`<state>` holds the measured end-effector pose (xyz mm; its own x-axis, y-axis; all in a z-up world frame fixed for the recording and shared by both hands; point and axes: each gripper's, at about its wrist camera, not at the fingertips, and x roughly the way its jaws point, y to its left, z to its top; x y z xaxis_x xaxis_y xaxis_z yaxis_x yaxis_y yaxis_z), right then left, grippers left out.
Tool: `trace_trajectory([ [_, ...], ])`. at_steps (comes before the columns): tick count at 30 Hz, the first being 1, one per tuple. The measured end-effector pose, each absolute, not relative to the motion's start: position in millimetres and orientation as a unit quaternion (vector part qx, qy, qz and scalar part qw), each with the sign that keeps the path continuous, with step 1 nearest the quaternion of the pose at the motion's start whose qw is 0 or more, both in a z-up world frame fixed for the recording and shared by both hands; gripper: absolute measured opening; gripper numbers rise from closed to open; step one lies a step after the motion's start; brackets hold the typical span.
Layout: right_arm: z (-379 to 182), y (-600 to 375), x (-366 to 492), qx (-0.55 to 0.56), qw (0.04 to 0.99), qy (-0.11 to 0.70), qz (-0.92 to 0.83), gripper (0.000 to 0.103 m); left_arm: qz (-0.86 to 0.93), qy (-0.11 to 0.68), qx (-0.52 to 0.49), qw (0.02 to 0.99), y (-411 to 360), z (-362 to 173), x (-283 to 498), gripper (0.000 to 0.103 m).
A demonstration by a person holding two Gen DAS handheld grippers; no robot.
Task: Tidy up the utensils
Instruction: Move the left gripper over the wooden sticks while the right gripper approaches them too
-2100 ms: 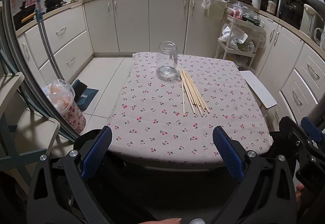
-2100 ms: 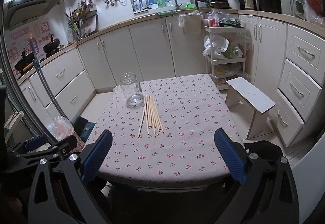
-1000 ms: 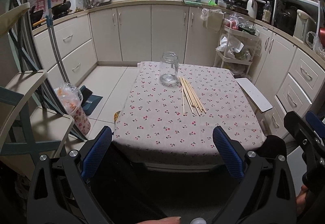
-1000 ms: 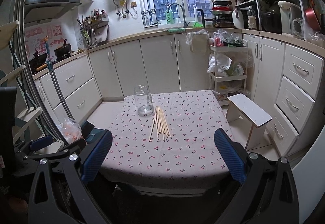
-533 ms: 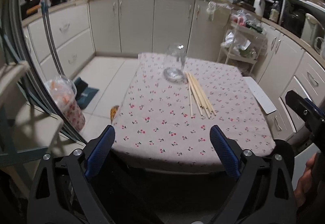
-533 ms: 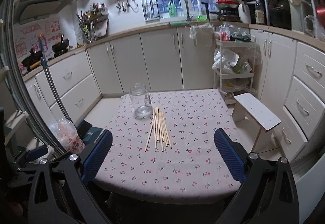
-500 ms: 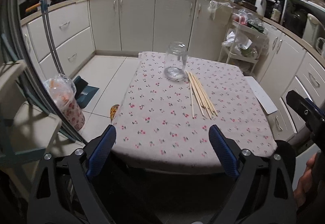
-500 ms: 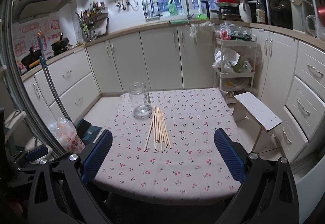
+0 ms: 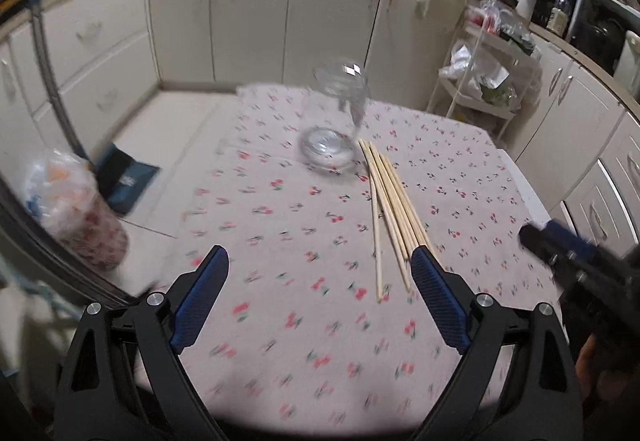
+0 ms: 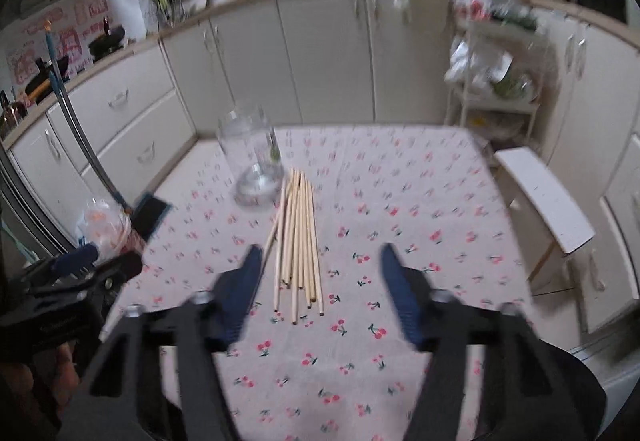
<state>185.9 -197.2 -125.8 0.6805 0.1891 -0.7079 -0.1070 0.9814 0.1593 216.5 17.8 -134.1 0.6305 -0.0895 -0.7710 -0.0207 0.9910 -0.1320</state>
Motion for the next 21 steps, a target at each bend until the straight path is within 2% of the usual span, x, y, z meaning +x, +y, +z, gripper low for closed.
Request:
trace_trajectory([
  [7, -164, -201, 230, 0.052, 0.896, 0.433, 0.084, 0.04, -0.037, 0.448, -0.045, 0.892, -18, -188, 298, 0.088],
  [9, -169, -202, 236, 0.053, 0.893, 0.438, 0.081, 0.04, -0.044, 0.457, -0.038, 0.888, -28, -201, 317, 0.082],
  [16, -185, -206, 241, 0.057, 0.887, 0.451, 0.075, 0.042, -0.067, 0.482, -0.042, 0.872, -40, -233, 349, 0.046],
  [18, -188, -206, 242, 0.057, 0.887, 0.453, 0.074, 0.045, -0.078, 0.48, -0.05, 0.872, -40, -236, 351, 0.043],
  [21, -191, -206, 244, 0.06, 0.887, 0.453, 0.074, 0.047, -0.089, 0.476, -0.048, 0.874, -45, -236, 355, 0.033],
])
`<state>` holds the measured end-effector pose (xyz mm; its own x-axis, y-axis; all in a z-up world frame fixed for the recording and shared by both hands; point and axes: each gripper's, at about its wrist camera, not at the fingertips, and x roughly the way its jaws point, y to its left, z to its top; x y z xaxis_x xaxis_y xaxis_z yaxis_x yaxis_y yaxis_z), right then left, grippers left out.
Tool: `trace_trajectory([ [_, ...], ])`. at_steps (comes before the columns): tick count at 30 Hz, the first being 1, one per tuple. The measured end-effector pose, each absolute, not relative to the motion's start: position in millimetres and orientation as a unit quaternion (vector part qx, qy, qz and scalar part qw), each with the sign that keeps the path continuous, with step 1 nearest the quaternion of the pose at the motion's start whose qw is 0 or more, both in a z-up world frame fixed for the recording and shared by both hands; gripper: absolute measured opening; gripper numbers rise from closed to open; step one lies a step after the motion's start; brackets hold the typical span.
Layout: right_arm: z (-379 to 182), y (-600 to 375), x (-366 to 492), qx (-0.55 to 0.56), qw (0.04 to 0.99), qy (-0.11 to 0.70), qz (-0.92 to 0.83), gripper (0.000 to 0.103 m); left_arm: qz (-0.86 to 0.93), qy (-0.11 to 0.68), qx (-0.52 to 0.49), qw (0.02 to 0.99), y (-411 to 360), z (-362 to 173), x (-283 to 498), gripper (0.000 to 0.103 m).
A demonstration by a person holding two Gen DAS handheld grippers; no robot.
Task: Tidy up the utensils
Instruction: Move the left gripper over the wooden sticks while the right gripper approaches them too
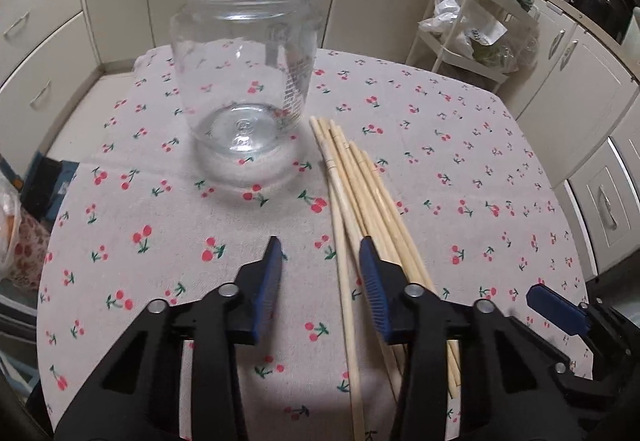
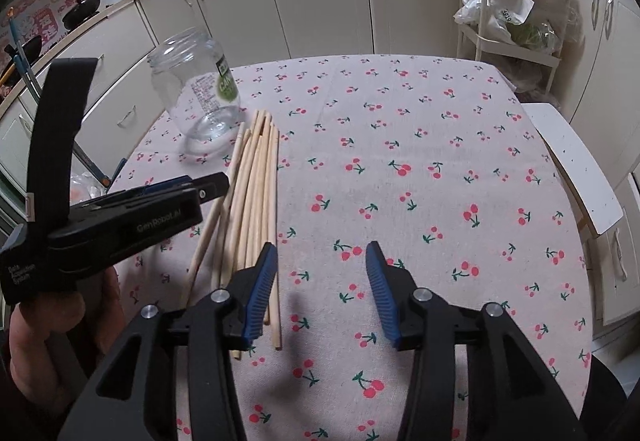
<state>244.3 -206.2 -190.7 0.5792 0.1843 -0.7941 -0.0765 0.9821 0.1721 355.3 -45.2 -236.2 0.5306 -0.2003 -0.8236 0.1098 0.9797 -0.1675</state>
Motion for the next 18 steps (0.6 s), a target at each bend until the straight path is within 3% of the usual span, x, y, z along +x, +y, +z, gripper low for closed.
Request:
trace_trajectory([
  [2, -191, -205, 246, 0.059, 0.887, 0.452, 0.075, 0.047, -0.093, 0.477, -0.047, 0.873, -44, -234, 354, 0.023],
  [10, -190, -200, 256, 0.054, 0.89, 0.446, 0.083, 0.052, -0.08, 0.489, -0.051, 0.867, -40, -240, 364, 0.029],
  [14, -192, -199, 261, 0.051, 0.89, 0.445, 0.084, 0.052, -0.099, 0.489, -0.029, 0.866, -44, -240, 365, 0.013],
  [18, -194, -199, 264, 0.05, 0.891, 0.444, 0.085, 0.052, -0.117, 0.495, -0.013, 0.861, -41, -237, 362, 0.005],
])
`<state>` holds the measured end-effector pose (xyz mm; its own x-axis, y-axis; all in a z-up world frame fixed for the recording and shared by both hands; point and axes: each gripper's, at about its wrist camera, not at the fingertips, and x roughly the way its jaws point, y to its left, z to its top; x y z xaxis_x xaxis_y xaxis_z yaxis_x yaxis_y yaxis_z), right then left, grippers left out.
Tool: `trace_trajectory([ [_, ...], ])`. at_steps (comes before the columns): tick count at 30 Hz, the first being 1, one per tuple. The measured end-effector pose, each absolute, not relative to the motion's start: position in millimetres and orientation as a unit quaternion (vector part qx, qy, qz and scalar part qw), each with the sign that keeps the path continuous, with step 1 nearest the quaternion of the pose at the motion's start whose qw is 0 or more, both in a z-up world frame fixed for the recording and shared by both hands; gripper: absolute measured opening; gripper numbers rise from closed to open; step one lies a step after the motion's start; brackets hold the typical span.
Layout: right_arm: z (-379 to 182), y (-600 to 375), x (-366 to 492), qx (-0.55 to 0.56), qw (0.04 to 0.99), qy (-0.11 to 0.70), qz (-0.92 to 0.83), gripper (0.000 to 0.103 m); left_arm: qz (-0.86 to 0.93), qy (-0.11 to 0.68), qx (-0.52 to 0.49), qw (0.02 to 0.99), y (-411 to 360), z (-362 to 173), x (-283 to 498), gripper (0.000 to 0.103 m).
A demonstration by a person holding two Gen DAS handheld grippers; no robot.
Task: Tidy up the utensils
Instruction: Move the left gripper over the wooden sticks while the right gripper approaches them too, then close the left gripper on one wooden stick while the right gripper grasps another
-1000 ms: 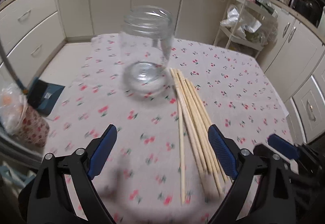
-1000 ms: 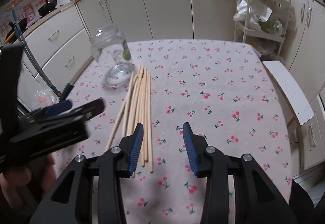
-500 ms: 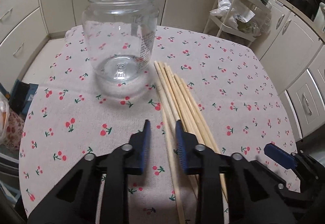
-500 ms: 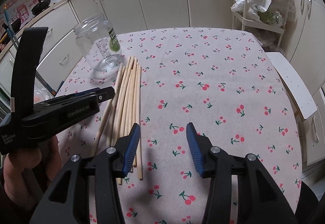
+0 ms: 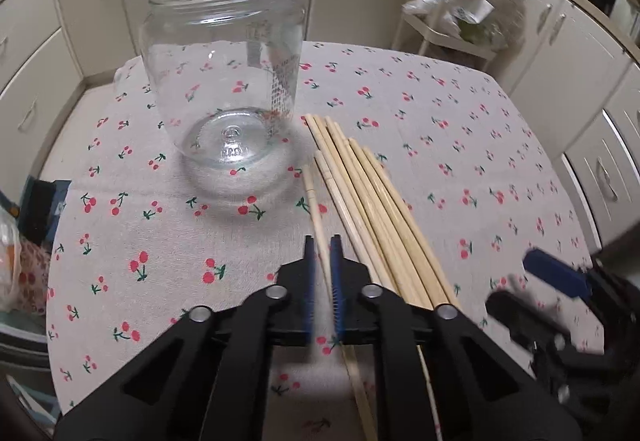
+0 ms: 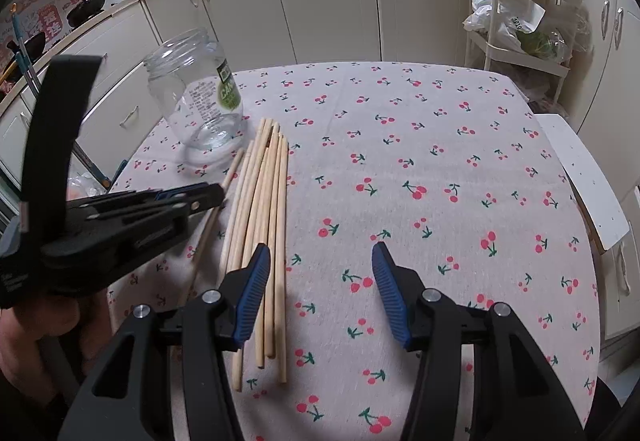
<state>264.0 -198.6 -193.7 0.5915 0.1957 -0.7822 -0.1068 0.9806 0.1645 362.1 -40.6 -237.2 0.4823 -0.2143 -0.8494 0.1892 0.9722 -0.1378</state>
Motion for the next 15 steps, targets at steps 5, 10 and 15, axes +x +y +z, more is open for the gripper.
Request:
trace_trajectory([
  [5, -196, -189, 282, 0.044, 0.888, 0.446, 0.1, 0.052, -0.126, 0.506, -0.026, 0.853, -29, -236, 366, 0.003],
  [10, -203, -177, 304, 0.022, 0.882, 0.457, 0.113, 0.037, -0.128, 0.509, -0.024, 0.851, -27, -237, 368, 0.003],
  [15, -214, -173, 319, 0.015, 0.874, 0.471, 0.123, 0.028, -0.128, 0.508, -0.025, 0.852, -26, -237, 370, 0.003],
])
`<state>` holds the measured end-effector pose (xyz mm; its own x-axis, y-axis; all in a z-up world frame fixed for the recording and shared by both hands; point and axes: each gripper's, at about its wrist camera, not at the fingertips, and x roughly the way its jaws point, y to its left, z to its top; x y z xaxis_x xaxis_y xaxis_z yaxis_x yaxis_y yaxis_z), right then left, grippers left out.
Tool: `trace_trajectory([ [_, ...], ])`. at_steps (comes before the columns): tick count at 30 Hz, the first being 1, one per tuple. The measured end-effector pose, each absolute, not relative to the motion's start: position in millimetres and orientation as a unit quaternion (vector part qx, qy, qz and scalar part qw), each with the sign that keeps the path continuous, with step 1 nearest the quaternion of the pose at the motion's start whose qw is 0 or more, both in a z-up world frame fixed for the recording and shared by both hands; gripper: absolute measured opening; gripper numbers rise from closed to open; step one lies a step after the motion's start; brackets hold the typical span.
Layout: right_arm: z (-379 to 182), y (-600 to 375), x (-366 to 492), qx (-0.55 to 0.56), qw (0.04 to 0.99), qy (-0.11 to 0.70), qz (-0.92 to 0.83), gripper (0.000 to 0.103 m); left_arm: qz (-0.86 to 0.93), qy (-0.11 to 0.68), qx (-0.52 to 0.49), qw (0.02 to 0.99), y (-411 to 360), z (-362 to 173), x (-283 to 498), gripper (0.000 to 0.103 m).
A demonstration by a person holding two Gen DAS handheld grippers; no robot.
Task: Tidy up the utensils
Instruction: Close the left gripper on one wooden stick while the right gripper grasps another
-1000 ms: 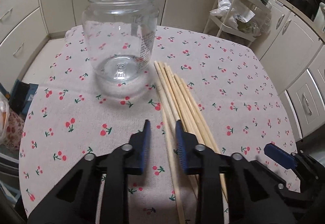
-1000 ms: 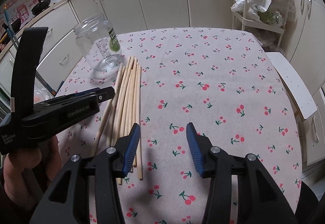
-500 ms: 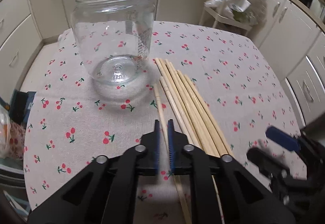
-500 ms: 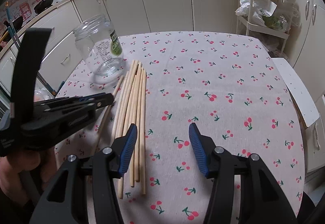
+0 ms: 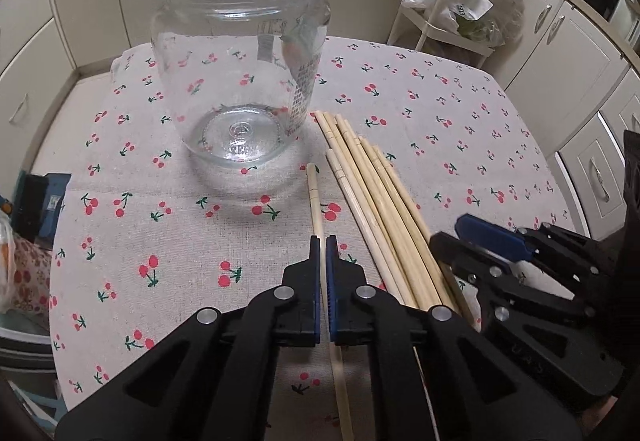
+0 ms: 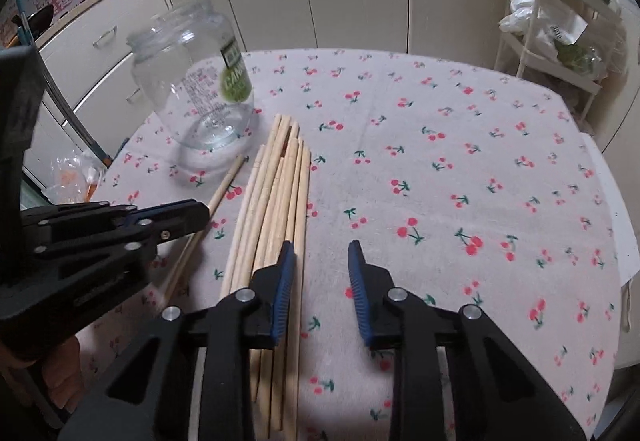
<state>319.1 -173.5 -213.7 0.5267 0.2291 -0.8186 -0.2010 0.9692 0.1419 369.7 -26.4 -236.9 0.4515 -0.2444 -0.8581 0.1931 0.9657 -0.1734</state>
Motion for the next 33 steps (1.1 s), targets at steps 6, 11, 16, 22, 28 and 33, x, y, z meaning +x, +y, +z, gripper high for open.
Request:
trace_trajectory([
  [6, -213, -168, 323, 0.003, 0.869, 0.478, 0.128, 0.028, -0.129, 0.506, -0.024, 0.852, -27, -237, 371, 0.003],
  [11, -215, -159, 327, -0.041, 0.874, 0.467, 0.125, 0.015, -0.128, 0.504, -0.021, 0.854, -28, -237, 374, 0.003],
  [16, -211, -171, 326, -0.019, 0.866, 0.478, 0.144, 0.006, -0.139, 0.505, -0.019, 0.852, -26, -233, 370, 0.0],
  [22, -213, -170, 330, -0.028, 0.854, 0.497, 0.15, 0.006, -0.14, 0.512, -0.016, 0.847, -23, -232, 374, 0.0],
  [28, -214, -158, 338, -0.06, 0.855, 0.492, 0.152, 0.007, -0.123, 0.518, -0.003, 0.846, -26, -236, 383, 0.001],
  [33, -214, -160, 334, -0.049, 0.859, 0.488, 0.148, 0.006, -0.132, 0.518, 0.011, 0.845, -31, -237, 382, 0.001],
])
